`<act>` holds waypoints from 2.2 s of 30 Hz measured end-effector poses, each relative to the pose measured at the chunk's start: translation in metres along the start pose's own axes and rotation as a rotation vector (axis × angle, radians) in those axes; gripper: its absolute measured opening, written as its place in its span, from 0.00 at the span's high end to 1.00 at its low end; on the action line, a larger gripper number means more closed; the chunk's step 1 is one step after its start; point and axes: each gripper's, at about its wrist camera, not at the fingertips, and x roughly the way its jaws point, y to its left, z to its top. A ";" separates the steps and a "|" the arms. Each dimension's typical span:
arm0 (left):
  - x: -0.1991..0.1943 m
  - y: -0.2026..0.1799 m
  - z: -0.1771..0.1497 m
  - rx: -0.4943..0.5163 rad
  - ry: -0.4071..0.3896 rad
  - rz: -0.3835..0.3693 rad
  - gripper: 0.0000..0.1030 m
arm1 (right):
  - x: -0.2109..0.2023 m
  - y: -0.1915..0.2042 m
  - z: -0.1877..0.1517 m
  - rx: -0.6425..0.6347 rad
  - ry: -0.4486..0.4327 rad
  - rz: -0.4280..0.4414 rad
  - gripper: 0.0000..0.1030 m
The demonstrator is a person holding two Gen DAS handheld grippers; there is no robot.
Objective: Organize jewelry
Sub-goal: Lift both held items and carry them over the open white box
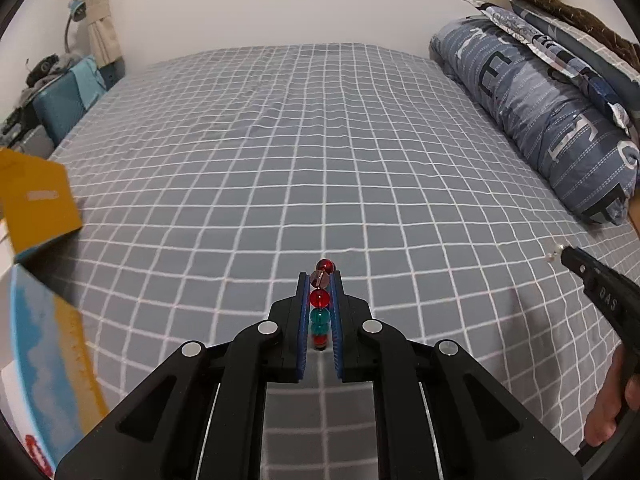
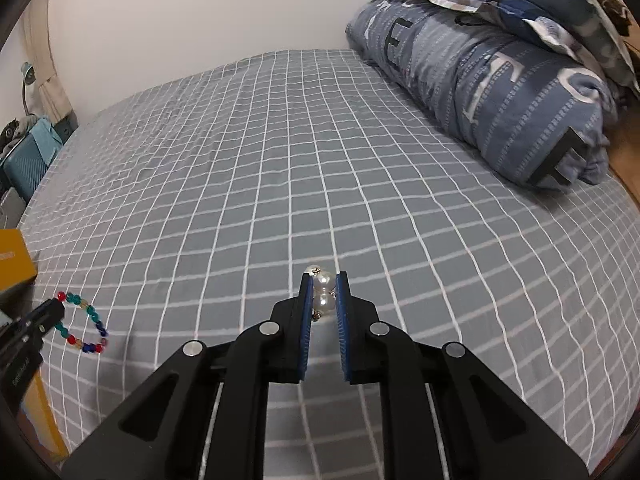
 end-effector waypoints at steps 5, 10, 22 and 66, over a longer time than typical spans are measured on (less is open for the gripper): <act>-0.026 0.015 -0.015 0.003 -0.010 0.009 0.91 | -0.021 0.005 -0.024 -0.029 0.005 -0.019 0.89; -0.052 0.025 -0.033 0.003 -0.026 0.009 0.91 | -0.038 0.002 -0.048 -0.041 0.008 -0.027 0.89; -0.092 0.064 -0.077 -0.020 -0.038 0.043 0.91 | -0.081 0.031 -0.082 -0.085 -0.018 0.011 0.89; -0.208 0.329 -0.158 -0.388 -0.081 0.369 0.91 | -0.174 0.418 -0.159 -0.565 -0.080 0.450 0.89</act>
